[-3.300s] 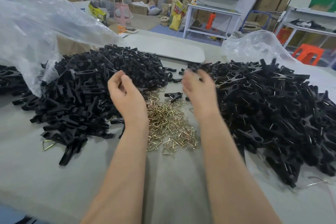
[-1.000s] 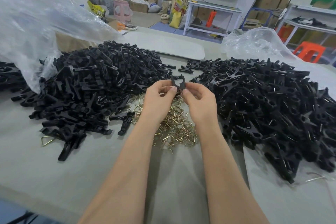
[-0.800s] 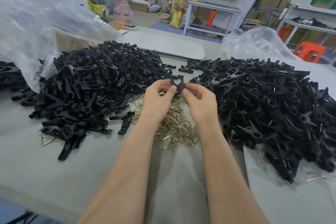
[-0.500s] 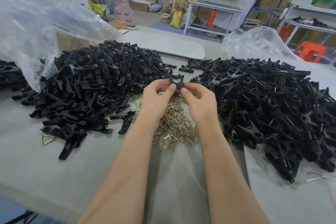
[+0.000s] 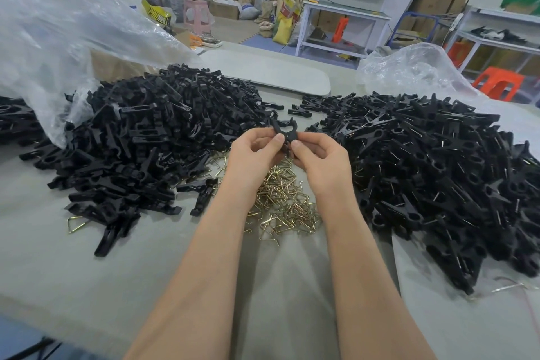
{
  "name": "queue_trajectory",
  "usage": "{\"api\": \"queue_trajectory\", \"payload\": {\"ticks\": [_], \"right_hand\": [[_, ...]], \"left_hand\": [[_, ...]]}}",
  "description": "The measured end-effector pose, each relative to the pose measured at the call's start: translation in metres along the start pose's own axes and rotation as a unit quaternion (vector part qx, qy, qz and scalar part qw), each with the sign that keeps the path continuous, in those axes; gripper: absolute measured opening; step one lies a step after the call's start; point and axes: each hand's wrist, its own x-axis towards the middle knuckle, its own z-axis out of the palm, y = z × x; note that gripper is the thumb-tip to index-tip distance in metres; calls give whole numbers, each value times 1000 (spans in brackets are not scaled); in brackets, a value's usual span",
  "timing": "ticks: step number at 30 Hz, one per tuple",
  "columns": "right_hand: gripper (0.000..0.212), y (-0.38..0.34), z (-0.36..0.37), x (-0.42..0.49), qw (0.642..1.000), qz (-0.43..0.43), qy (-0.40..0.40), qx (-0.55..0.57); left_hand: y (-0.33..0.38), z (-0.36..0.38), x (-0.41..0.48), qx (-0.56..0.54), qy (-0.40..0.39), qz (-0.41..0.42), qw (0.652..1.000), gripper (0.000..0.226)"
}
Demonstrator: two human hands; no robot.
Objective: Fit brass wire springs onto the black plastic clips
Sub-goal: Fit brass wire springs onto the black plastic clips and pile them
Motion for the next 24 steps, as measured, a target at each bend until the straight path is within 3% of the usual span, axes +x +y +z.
{"api": "queue_trajectory", "payload": {"ticks": [10,20,24], "right_hand": [[24,-1,-2,0,1000,-10,-7,-18],[24,-2,-1,0,1000,-8,-1,-15],[28,-1,0,-1,999,-24,-12,-38]], "left_hand": [[-1,-1,1,43,5,-1,999,9],[3,-1,-2,-42,-11,-45,998,8],[0,0,-3,76,17,36,996,26]]}}
